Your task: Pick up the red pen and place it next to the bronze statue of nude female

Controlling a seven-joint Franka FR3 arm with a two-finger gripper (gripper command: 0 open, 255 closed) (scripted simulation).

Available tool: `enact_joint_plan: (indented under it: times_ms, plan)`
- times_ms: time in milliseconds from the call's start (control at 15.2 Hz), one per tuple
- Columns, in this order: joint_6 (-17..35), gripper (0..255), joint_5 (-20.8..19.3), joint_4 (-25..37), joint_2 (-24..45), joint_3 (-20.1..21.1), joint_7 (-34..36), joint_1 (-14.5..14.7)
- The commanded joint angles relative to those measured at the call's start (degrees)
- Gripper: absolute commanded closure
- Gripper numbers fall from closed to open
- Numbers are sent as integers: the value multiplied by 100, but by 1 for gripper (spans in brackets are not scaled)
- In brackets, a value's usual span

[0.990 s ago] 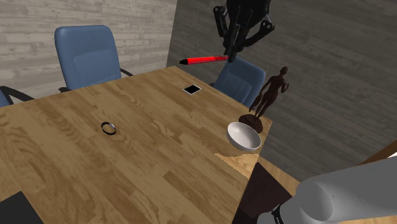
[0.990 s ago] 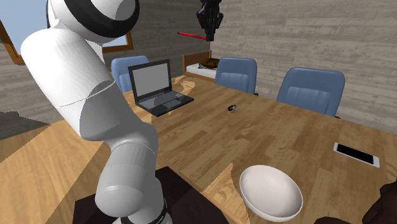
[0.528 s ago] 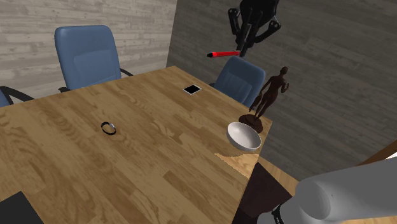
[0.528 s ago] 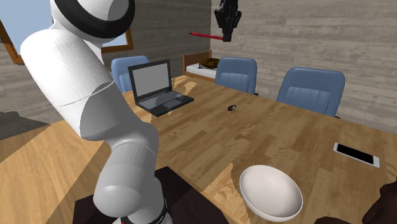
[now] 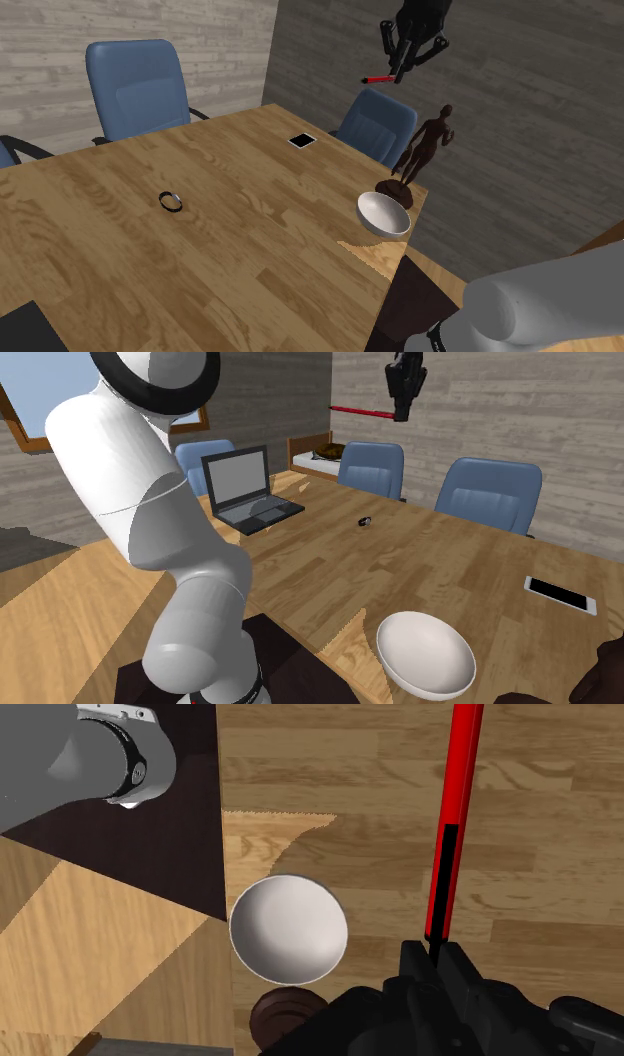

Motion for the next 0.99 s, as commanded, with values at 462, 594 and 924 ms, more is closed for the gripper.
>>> enact_joint_plan:
  times_ms: [462, 594, 924]
  plan:
    - [51, 255, -475, 607, 747, -541, -1040, -400]
    - [32, 255, -592, 854, 992, -626, -1234, -482]
    - [-105, 255, -911, 1701, 1741, -792, -1679, -651]
